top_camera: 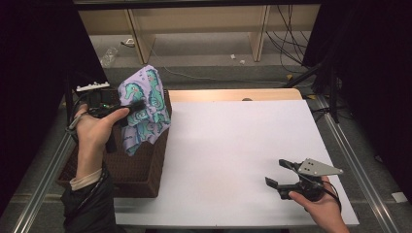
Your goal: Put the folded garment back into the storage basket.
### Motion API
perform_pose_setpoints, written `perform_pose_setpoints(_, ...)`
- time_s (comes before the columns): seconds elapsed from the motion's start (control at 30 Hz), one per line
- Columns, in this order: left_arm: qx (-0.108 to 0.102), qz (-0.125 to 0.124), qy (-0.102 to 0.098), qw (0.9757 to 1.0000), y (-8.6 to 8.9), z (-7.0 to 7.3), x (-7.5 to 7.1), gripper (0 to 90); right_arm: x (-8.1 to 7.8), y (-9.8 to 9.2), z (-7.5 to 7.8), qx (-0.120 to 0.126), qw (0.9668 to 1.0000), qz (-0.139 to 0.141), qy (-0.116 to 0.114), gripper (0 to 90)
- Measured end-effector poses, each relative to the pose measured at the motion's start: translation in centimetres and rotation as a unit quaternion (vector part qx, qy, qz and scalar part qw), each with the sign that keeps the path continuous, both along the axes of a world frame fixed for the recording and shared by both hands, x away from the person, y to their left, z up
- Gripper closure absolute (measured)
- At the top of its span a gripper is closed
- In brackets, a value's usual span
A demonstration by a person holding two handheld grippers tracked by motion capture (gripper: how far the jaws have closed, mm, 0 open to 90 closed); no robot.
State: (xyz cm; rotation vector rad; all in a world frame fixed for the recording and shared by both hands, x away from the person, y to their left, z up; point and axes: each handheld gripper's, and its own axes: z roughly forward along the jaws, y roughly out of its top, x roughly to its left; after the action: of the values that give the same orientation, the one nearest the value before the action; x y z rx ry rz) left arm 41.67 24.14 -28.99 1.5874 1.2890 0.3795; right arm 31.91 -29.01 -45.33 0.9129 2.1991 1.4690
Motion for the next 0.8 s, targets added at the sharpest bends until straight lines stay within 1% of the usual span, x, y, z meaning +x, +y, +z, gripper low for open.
perform_pose_setpoints(0.37, 0.003, 0.006, 0.003, 1.0, 0.4, -0.1, 0.1, 68.3, 0.0, 0.0, 0.0, -0.001, 1.0, 0.0, 0.001, 16.9)
perform_pose_setpoints(0.7, 0.008, 0.016, 0.013, 0.9998, 0.9, -0.6, 0.5, 68.2, 0.0, 0.0, 0.0, -0.001, 1.0, 0.001, 0.001, 16.8)
perform_pose_setpoints(0.8, 0.01, 0.021, 0.019, 0.9995, 1.2, -1.0, 0.7, 68.2, 0.0, 0.0, 0.0, -0.001, 1.0, 0.0, 0.002, 16.9)
